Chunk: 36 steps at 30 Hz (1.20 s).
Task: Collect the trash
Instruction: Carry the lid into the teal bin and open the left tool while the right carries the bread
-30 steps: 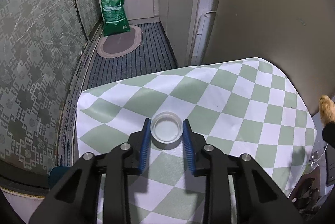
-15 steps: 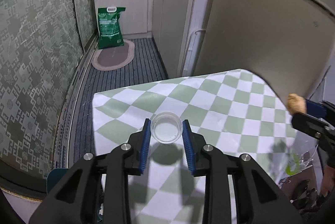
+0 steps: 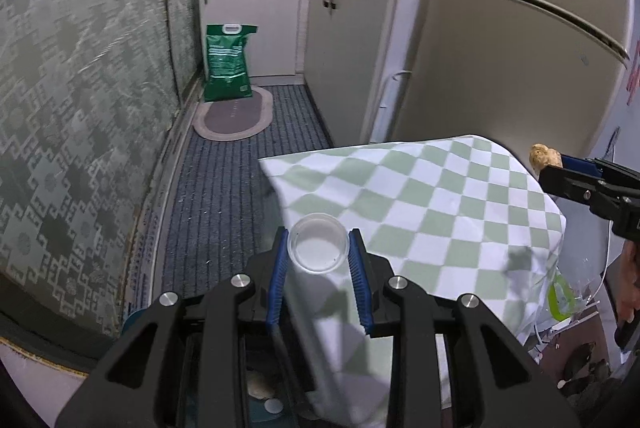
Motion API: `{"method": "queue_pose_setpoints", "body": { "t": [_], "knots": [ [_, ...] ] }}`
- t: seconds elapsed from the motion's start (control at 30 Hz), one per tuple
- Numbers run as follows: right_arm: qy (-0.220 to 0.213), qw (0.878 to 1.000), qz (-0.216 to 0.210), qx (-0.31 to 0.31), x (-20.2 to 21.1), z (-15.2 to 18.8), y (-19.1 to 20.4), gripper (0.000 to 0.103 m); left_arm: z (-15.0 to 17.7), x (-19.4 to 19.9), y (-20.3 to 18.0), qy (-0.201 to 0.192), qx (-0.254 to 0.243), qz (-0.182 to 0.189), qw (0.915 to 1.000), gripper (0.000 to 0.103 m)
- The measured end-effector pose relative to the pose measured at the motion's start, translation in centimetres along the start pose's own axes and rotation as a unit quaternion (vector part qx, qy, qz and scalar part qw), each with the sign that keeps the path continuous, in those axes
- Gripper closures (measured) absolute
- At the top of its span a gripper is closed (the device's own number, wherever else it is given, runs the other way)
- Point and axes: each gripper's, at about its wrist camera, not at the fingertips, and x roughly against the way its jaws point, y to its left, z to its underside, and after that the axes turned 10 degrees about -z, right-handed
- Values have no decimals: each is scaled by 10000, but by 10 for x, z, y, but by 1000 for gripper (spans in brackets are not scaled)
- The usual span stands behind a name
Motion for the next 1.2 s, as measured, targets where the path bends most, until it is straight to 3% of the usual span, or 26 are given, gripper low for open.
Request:
{"method": "queue_pose_setpoints", "body": {
  "t": [0.53,0.83,1.2],
  "knots": [
    [65,9991,-417,26,-32,-22,45,56,40,-14,70,370,142,-235,9989,71],
    [141,9984,-544,66,-54,-32,68,56,73,-39,109,868,233,-422,9951,71],
    [220,9967,-754,203,-78,-45,104,56,122,-79,112,1800,129,-161,9835,71]
  ]
}}
